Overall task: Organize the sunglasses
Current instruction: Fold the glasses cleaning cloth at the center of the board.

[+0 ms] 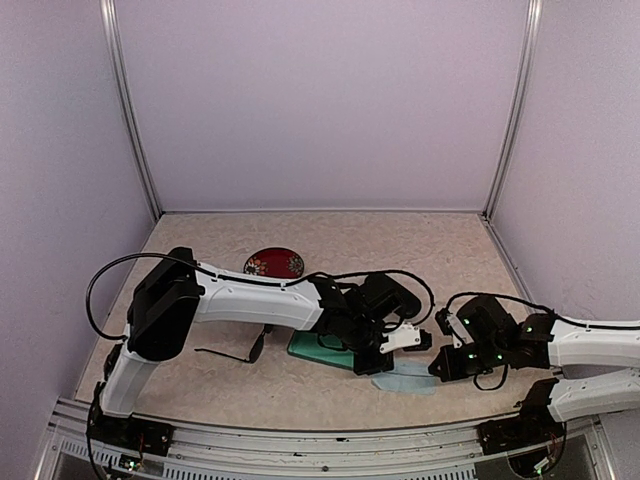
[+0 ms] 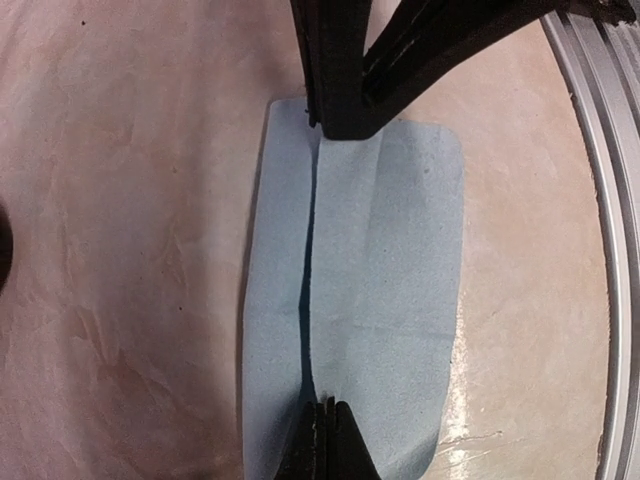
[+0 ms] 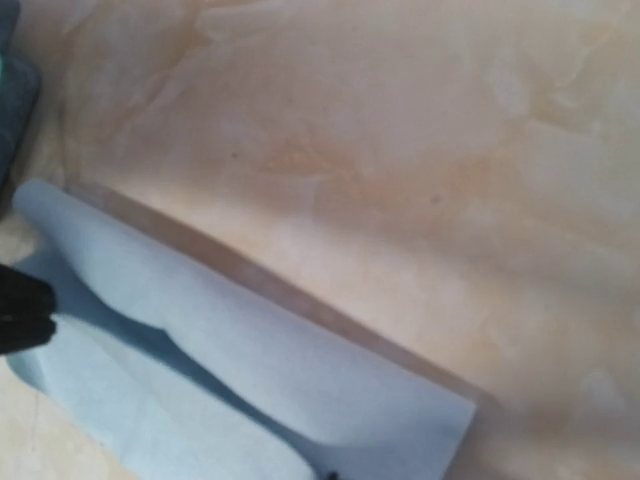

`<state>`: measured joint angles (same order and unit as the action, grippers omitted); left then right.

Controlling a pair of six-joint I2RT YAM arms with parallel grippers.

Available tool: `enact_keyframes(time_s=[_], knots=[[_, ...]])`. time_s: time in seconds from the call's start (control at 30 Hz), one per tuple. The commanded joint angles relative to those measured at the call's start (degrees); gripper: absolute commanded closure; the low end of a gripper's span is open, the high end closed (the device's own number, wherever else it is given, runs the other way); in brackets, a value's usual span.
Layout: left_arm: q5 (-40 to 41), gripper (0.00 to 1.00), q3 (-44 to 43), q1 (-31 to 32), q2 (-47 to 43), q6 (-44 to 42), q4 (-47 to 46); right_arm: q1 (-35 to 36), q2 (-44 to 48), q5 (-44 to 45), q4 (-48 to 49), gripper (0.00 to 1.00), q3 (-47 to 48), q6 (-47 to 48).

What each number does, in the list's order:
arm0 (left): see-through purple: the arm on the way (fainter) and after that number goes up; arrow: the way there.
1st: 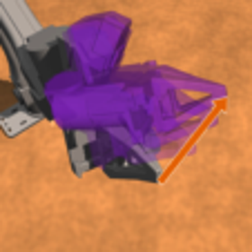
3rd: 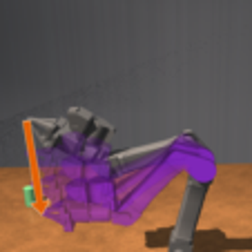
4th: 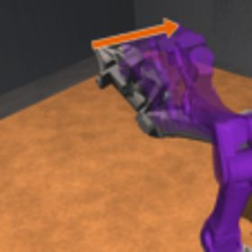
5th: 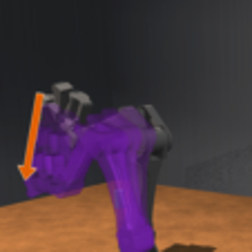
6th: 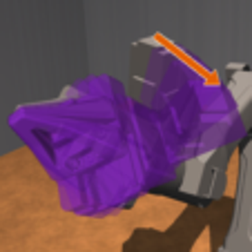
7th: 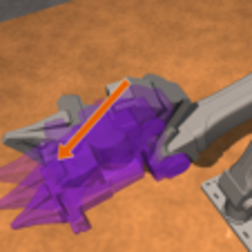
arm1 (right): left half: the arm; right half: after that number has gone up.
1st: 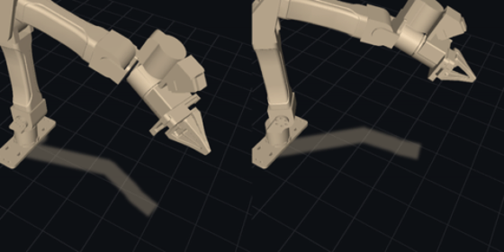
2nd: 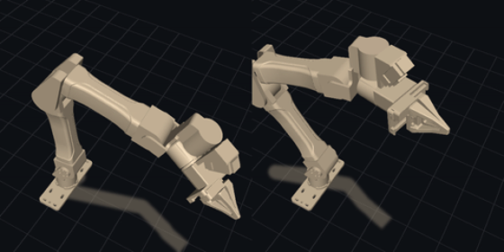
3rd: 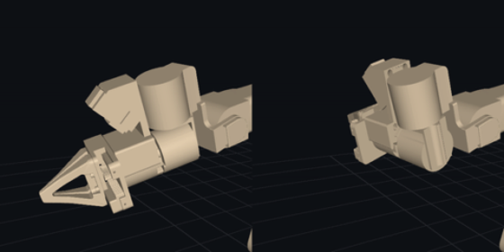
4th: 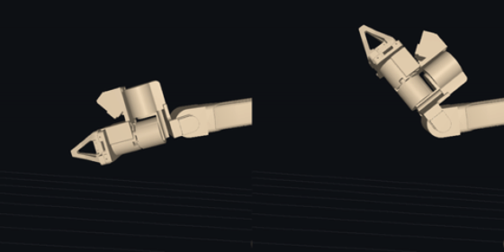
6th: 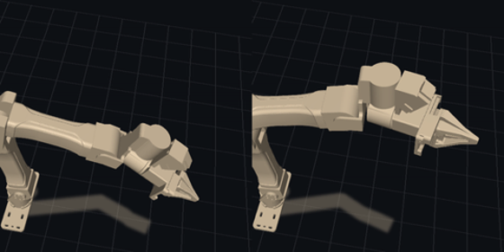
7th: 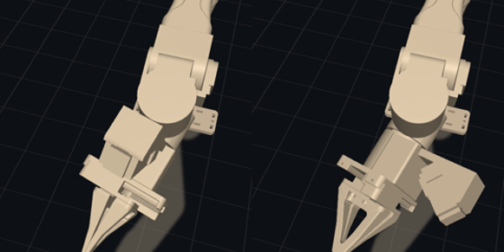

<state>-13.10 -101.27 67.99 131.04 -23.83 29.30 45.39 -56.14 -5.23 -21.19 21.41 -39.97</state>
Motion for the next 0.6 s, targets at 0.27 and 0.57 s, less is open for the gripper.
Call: enact_keyframes(time_s=[0.27, 0.57], knots=[[-0.4, 1.00, 2.4, 0.6, -3.6, 1.4, -3.3, 0.8, 3.5, -2.8, 0.8, 1.00, -1.3, 0.5], [0.4, 1.00, 4.0, 1.4, -4.6, 2.2, -3.8, 1.5, 5.1, -2.5, -1.4, 1.00, -1.2, -0.7]])
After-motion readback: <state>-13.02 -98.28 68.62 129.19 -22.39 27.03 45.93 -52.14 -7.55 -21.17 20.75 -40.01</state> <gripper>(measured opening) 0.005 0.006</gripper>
